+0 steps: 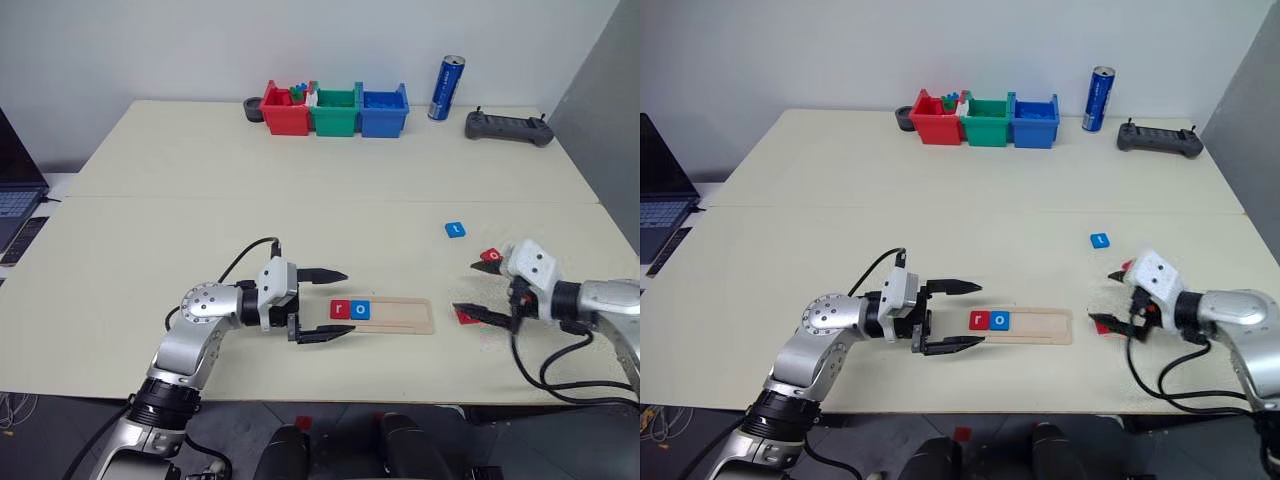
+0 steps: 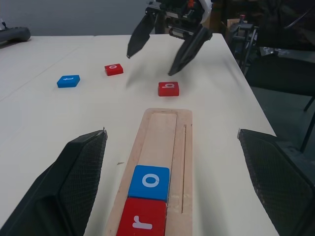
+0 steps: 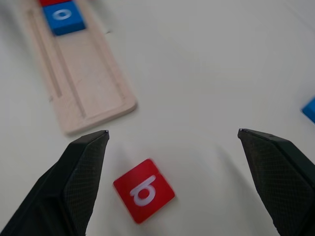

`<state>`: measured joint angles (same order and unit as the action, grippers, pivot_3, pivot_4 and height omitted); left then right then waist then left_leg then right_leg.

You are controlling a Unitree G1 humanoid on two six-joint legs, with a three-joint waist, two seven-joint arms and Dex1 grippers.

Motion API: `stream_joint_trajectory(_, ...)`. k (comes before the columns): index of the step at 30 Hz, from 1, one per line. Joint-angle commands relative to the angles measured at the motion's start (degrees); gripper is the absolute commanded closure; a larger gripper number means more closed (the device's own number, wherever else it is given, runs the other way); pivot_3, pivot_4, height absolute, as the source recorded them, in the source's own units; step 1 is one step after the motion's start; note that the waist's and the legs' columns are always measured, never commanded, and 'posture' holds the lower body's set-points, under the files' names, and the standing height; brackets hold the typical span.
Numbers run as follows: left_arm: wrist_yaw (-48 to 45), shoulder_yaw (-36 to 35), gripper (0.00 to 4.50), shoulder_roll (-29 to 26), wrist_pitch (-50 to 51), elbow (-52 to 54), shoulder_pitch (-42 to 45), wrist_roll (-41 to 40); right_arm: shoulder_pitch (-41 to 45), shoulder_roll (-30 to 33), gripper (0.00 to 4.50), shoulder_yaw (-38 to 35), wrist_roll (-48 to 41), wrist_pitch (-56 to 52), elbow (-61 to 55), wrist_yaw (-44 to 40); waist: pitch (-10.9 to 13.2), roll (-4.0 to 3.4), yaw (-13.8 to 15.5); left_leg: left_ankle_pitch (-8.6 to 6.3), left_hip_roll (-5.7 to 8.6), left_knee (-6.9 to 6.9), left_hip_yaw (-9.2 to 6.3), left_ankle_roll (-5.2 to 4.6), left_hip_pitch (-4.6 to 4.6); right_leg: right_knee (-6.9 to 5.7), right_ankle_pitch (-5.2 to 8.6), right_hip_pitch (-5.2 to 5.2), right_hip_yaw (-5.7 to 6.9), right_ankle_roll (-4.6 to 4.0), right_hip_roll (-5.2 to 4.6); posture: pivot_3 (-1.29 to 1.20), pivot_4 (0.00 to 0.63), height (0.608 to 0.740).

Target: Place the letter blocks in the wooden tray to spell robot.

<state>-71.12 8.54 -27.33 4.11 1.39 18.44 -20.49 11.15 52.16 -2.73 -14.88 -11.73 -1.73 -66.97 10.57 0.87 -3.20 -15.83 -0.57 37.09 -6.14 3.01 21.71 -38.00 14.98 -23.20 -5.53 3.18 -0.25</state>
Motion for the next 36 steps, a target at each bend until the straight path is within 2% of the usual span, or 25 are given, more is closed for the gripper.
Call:
stream_joint_trajectory(1, 0.03, 0.06, 0.00, 0.47, -1.04, 0.15, 1.14, -0.52, 3.07, 1.21, 0.03, 1.15, 1.35, 9.27, 6.90, -5.76, 0.00, 0.00, -0.04, 0.00, 0.00, 0.00, 0.00, 0.00, -0.01, -0.02, 0.00, 0.00, -0.01, 0.00, 0.00, 0.00, 0.150, 0.740)
stream_joint_trajectory(9, 0.11, -0.07, 0.00, 0.28, -0.86, 0.87, 0.76, -0.80, 5.46, 0.09, 0.03, 5.41, 3.18, 17.37, 13.15, -11.09, 0.00, -0.01, 0.05, 0.01, 0.00, 0.02, -0.02, 0.01, -0.03, -0.06, 0.00, 0.00, -0.01, -0.01, 0.00, 0.00, 0.150, 0.740)
stream_joint_trajectory(21, -1.81, -0.04, 0.00, -1.34, -0.56, 3.53, -1.71, -1.76, 9.49, -2.65, 0.03, 7.72, 5.41, 18.04, 21.53, -10.83, 0.00, -0.02, 0.07, 0.01, 0.00, 0.07, -0.03, 0.02, -0.04, -0.10, -0.01, 0.00, -0.02, -0.02, -0.01, 0.00, 0.150, 0.740)
stream_joint_trajectory(24, -1.86, 0.08, 0.00, -1.46, -0.61, 3.36, -1.60, -1.84, 9.91, -2.72, 0.62, 7.97, 5.54, 18.44, 22.79, -11.14, 0.00, -0.02, 0.08, 0.01, 0.00, 0.08, -0.02, 0.02, -0.04, -0.10, -0.01, 0.02, -0.02, -0.02, -0.02, 0.00, 0.150, 0.740)
stream_joint_trajectory(31, -1.73, 0.06, 0.00, -1.33, -0.94, 2.96, -1.42, -1.62, 10.09, -2.28, 2.99, 7.46, 4.92, 17.70, 22.55, -11.72, -0.01, -0.03, 0.06, 0.01, 0.00, 0.14, -0.02, 0.02, -0.05, -0.13, -0.01, 0.03, -0.02, -0.02, -0.02, 0.00, 0.150, 0.740)
stream_joint_trajectory(36, -1.21, -0.17, 0.00, -1.43, -1.02, 3.58, -2.19, -1.60, 11.30, -2.32, 3.04, 6.66, 3.62, 14.79, 17.62, -10.83, -0.01, -0.03, 0.01, 0.01, 0.00, 0.14, -0.02, 0.02, -0.05, -0.14, -0.01, 0.03, -0.03, -0.02, -0.02, 0.00, 0.150, 0.740)
